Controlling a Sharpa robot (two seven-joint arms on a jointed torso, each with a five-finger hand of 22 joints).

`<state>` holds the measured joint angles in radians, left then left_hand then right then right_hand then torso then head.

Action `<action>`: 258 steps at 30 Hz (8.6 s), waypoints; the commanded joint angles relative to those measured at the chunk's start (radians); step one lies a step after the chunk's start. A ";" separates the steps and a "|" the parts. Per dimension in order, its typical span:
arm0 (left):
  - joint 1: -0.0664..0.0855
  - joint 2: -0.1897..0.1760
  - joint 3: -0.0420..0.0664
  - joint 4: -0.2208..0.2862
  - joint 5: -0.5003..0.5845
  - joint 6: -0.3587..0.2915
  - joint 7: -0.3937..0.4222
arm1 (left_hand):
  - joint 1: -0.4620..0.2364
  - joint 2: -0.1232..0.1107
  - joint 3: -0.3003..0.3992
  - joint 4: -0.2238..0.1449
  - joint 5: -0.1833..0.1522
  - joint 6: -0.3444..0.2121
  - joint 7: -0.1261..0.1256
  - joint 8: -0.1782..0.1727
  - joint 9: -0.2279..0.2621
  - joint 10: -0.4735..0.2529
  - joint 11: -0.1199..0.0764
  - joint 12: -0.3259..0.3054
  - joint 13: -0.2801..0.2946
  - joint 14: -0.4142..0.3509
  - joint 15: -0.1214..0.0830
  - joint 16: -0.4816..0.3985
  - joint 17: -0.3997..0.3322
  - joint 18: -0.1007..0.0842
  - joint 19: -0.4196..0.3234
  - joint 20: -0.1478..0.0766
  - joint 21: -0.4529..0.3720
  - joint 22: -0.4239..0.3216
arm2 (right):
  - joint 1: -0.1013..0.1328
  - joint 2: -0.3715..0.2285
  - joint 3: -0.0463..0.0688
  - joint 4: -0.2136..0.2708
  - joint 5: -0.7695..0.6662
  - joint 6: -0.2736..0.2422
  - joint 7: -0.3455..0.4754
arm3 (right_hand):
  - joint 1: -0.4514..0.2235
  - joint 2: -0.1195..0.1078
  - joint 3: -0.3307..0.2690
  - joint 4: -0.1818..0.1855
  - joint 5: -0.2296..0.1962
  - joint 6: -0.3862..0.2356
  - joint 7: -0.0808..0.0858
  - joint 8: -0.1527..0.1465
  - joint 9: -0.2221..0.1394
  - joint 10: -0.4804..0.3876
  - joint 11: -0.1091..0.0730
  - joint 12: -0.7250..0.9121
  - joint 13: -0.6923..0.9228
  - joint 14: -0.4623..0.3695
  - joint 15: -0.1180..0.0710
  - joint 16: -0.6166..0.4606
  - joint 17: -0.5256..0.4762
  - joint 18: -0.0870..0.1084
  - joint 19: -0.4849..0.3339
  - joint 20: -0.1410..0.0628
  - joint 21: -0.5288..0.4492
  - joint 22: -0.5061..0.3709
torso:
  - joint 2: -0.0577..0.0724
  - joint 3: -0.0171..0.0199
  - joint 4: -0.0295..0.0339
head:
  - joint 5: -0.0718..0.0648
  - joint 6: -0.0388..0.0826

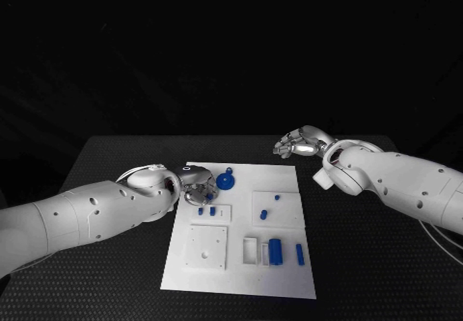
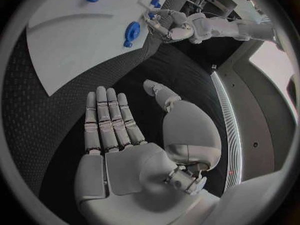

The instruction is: Assemble the parts on the task board

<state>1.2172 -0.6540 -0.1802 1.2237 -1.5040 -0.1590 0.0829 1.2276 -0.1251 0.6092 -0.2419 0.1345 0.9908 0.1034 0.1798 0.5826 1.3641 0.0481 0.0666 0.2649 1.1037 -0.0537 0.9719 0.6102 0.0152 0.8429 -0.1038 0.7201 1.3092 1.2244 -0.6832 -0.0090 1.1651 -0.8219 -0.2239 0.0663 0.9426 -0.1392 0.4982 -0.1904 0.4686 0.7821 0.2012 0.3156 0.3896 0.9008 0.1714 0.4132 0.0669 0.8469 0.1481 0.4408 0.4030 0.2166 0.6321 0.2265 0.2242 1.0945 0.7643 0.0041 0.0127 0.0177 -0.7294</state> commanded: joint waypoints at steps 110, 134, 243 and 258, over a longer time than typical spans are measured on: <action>0.047 -0.160 0.067 0.105 1.287 -0.139 0.234 | -0.037 -0.003 -0.008 0.101 -0.067 0.003 0.008 0.110 0.073 -0.034 -0.009 0.101 0.062 0.020 -0.011 -0.014 0.006 -0.008 0.027 -0.060 -0.006 0.015 | -0.047 -0.076 -0.057 0.223 -0.892 0.069 -0.113 | 0.193 -0.077 0.147 -0.076 -0.415 0.140 -0.060 0.040 0.019 0.269 -0.067 -0.157 0.016 0.190 -0.082 0.075 0.110 0.045 0.223 -0.032 0.050 0.039 | 0.000 -0.0009 0.0001 | -0.036 0.028; 0.047 -0.164 0.067 0.087 1.284 -0.138 0.237 | -0.034 -0.010 -0.008 0.095 -0.068 0.001 0.010 0.107 0.073 -0.037 -0.008 0.102 0.062 0.019 -0.010 -0.017 0.006 -0.005 0.027 -0.059 -0.006 0.017 | -0.058 -0.051 -0.097 0.227 -0.969 0.060 -0.134 | 0.230 -0.095 0.216 -0.050 -0.418 0.176 -0.067 0.048 0.020 0.305 -0.070 -0.209 0.023 0.198 -0.084 0.062 0.129 0.045 0.228 -0.031 0.046 0.042 | 0.002 0.0000 -0.0008 | -0.028 0.023; 0.047 -0.162 0.067 0.046 1.281 -0.132 0.225 | -0.033 -0.017 -0.008 0.077 -0.069 -0.008 0.018 0.095 0.072 -0.049 -0.006 0.105 0.064 0.025 -0.009 -0.014 0.012 0.000 0.037 -0.058 -0.001 0.018 | -0.031 -0.118 -0.048 0.386 -0.963 0.002 -0.166 | 0.266 -0.096 0.392 -0.019 -0.420 0.283 -0.110 0.094 0.072 0.447 -0.123 -0.221 0.100 0.298 -0.130 0.101 0.239 0.045 0.338 -0.078 0.119 0.087 | 0.000 -0.0013 -0.0009 | -0.022 0.003; 0.047 -0.129 0.068 -0.001 1.288 -0.149 0.231 | -0.032 -0.017 -0.007 0.075 -0.069 -0.008 0.018 0.095 0.073 -0.048 -0.006 0.105 0.064 0.025 -0.009 -0.014 0.012 0.000 0.037 -0.058 -0.001 0.018 | -0.050 -0.002 -0.048 0.406 -0.937 -0.024 -0.134 | 0.266 -0.091 0.390 -0.019 -0.420 0.280 -0.109 0.092 0.074 0.446 -0.122 -0.224 0.102 0.297 -0.129 0.098 0.241 0.045 0.337 -0.078 0.118 0.087 | -0.003 -0.0020 -0.0017 | 0.063 -0.003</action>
<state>1.2634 -0.7899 -0.1134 1.2287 -0.2242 -0.3048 0.3020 1.1960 -0.1330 0.6019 -0.1601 0.0688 0.9895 0.1195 0.2818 0.6560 1.3223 0.0411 0.1732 0.3288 1.1257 -0.0639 0.9603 0.6214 0.0152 0.8739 -0.1122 0.7199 1.3091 1.1807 -0.6954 -0.0567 1.5745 -1.7677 -0.2418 -0.0903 1.2083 -0.2318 0.8900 -0.2125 0.0499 1.0610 0.0916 0.4053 0.4624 1.3436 0.0471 0.1933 0.1678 1.1381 0.0182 0.5413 0.6431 0.2693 0.9627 0.1498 0.3366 1.1804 0.7619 0.0016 0.0131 0.0563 -0.7301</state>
